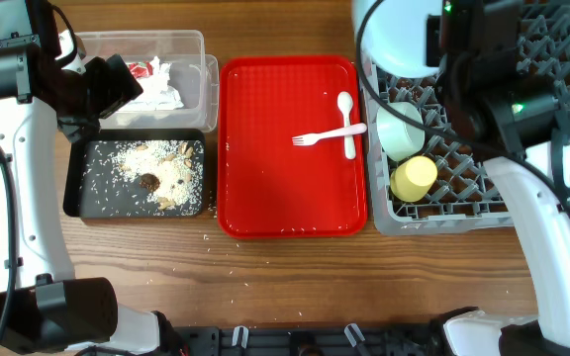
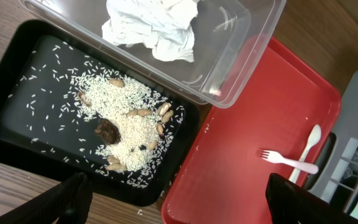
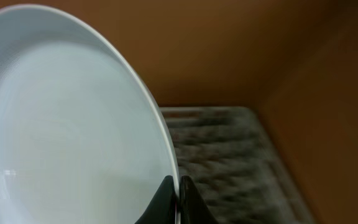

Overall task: Sort waste into correct bins and load items into the dishwasher rack
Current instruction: 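Stand the plate upright in the rack and open the right gripper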

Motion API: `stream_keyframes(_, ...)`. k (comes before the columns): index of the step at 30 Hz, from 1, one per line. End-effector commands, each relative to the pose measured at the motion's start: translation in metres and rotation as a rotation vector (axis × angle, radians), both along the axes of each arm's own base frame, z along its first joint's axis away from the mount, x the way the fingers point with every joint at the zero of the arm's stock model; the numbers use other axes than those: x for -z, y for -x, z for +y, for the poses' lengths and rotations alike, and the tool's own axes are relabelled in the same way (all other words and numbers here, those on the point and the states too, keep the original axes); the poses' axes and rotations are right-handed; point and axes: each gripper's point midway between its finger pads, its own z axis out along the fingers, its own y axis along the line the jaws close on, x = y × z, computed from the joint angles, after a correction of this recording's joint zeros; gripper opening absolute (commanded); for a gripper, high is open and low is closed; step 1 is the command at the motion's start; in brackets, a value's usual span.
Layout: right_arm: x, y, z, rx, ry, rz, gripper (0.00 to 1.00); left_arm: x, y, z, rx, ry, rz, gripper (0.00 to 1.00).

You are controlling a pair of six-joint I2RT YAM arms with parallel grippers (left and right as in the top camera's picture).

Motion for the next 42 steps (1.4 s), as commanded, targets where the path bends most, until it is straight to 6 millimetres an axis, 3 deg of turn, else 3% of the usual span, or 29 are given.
stream_keyframes(1,0.018,0.005,-0.055,0.147,0.338,0.188,0.04,0.003,-0.001,-0.001,0.014,0.004,0.004,0.91)
stream_keyframes(8,0.091,-0.028,-0.097,0.166,0.471,0.453,0.04,0.003,-0.001,-0.001,0.014,0.004,0.007,0.91)
stream_keyframes(13,0.136,-0.052,-0.106,0.164,0.496,0.541,0.04,0.004,0.000,-0.001,0.014,0.004,0.009,0.91)
stream_keyframes(19,0.185,-0.067,-0.099,0.098,0.481,0.631,0.05,0.004,0.000,-0.001,0.014,0.004,0.008,0.91)
stream_keyframes(20,0.190,-0.069,-0.094,0.065,0.456,0.629,0.13,0.004,0.000,-0.001,0.014,0.004,0.008,0.91)
stream_keyframes(22,0.196,-0.074,-0.083,0.011,0.393,0.610,0.62,0.004,0.000,-0.001,0.014,0.004,0.008,0.91)
stream_keyframes(23,0.194,-0.075,-0.079,0.009,0.345,0.577,0.79,0.004,0.000,-0.001,0.014,0.004,0.008,0.91)
stream_keyframes(24,0.191,-0.075,-0.077,0.008,0.320,0.558,0.87,0.003,-0.001,-0.001,0.013,0.004,0.007,0.91)
stream_keyframes(25,0.178,-0.073,-0.070,-0.009,0.265,0.511,0.95,0.003,-0.001,-0.001,0.013,0.004,0.005,0.91)
stream_keyframes(28,0.143,-0.063,-0.042,-0.128,0.095,0.417,1.00,0.003,-0.002,-0.001,0.014,0.002,-0.001,0.91)
stream_keyframes(32,0.077,-0.029,0.052,-0.491,-0.406,0.233,1.00,0.002,-0.004,0.000,0.013,0.001,-0.010,0.91)
stream_keyframes(34,0.048,-0.003,0.094,-0.638,-0.673,0.215,1.00,0.002,-0.004,0.000,0.014,0.001,-0.009,0.91)
stream_keyframes(35,0.041,0.010,0.120,-0.745,-0.807,0.248,0.95,0.002,-0.004,0.000,0.014,0.001,-0.009,0.91)
stream_keyframes(36,0.047,0.012,0.130,-0.725,-0.873,0.289,0.83,0.002,-0.004,0.000,0.014,0.001,-0.009,0.91)
stream_keyframes(38,0.074,0.009,0.142,-0.570,-0.962,0.371,0.80,0.002,-0.004,0.000,0.014,0.001,-0.009,0.91)
stream_keyframes(39,0.108,0.005,0.143,-0.333,-0.999,0.422,0.77,0.002,-0.004,0.000,0.014,0.001,-0.009,0.91)
stream_keyframes(40,0.123,0.004,0.139,-0.195,-1.013,0.428,0.76,0.002,-0.004,0.000,0.014,0.001,-0.009,0.91)
stream_keyframes(42,0.180,0.012,0.146,0.132,-0.993,0.471,0.76,0.003,-0.002,-0.001,0.014,0.003,-0.001,0.90)
